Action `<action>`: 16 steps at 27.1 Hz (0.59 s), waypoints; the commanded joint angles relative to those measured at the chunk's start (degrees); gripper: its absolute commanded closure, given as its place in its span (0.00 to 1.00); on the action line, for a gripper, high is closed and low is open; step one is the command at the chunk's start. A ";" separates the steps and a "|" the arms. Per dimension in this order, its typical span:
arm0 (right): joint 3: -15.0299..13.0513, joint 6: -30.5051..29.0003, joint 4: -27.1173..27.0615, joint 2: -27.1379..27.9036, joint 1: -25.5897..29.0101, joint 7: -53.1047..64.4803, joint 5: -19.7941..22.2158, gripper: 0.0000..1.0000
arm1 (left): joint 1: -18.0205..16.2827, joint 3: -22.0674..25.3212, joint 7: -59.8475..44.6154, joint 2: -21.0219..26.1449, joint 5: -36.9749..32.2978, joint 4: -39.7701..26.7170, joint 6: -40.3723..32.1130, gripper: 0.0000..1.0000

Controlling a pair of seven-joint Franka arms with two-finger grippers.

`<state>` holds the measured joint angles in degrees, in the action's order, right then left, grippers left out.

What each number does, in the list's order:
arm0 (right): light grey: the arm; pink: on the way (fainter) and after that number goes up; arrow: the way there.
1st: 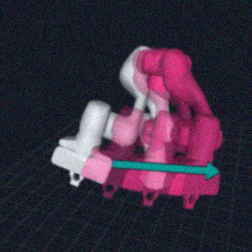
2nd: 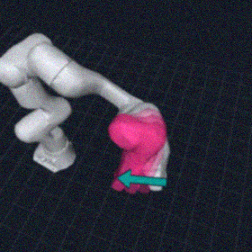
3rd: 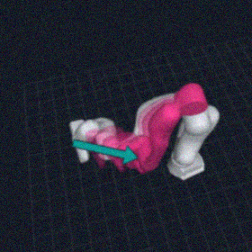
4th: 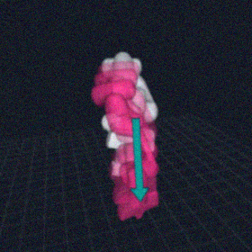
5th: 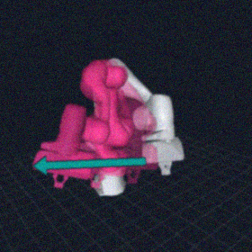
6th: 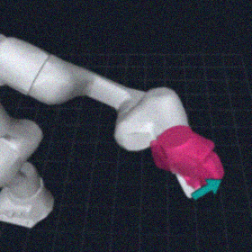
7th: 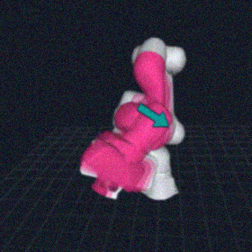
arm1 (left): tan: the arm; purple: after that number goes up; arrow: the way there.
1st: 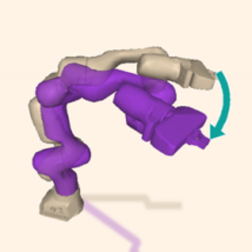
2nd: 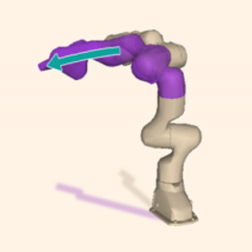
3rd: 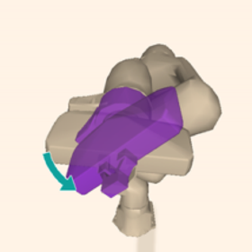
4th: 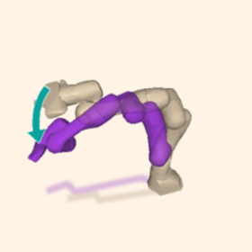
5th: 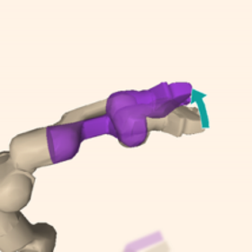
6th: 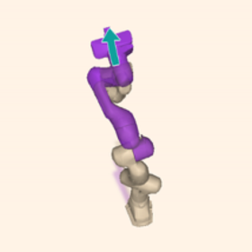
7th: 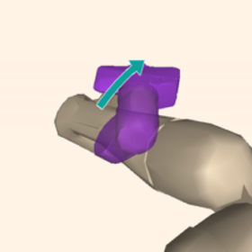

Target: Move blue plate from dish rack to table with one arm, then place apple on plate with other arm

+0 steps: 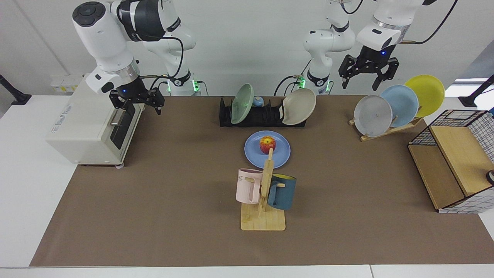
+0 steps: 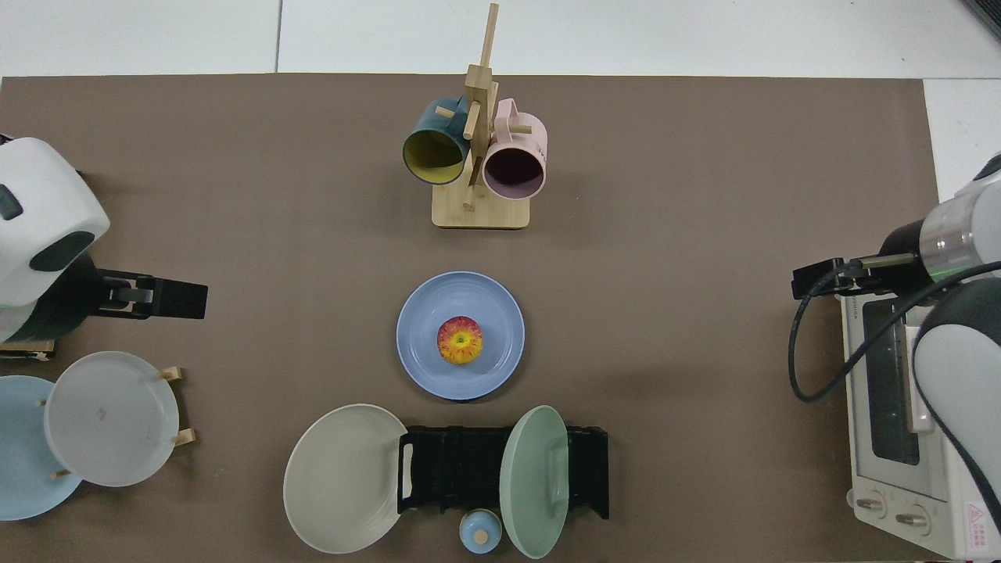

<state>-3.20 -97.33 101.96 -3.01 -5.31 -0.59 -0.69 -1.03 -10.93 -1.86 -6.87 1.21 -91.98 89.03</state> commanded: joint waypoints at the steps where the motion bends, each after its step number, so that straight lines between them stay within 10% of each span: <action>1: 1.00 -0.23 0.52 -0.59 1.26 0.68 0.43 0.00 | -0.02 0.30 0.01 -0.60 -0.07 0.05 -0.61 0.00; 16: 0.04 -1.90 0.44 -0.94 1.18 0.94 2.10 0.00 | -0.02 0.21 0.01 -0.96 -0.07 0.05 -0.70 0.00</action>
<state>-3.33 -99.24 101.95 -3.02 -4.91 -0.59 0.21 -1.03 -10.93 -1.86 -7.15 1.21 -91.98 89.03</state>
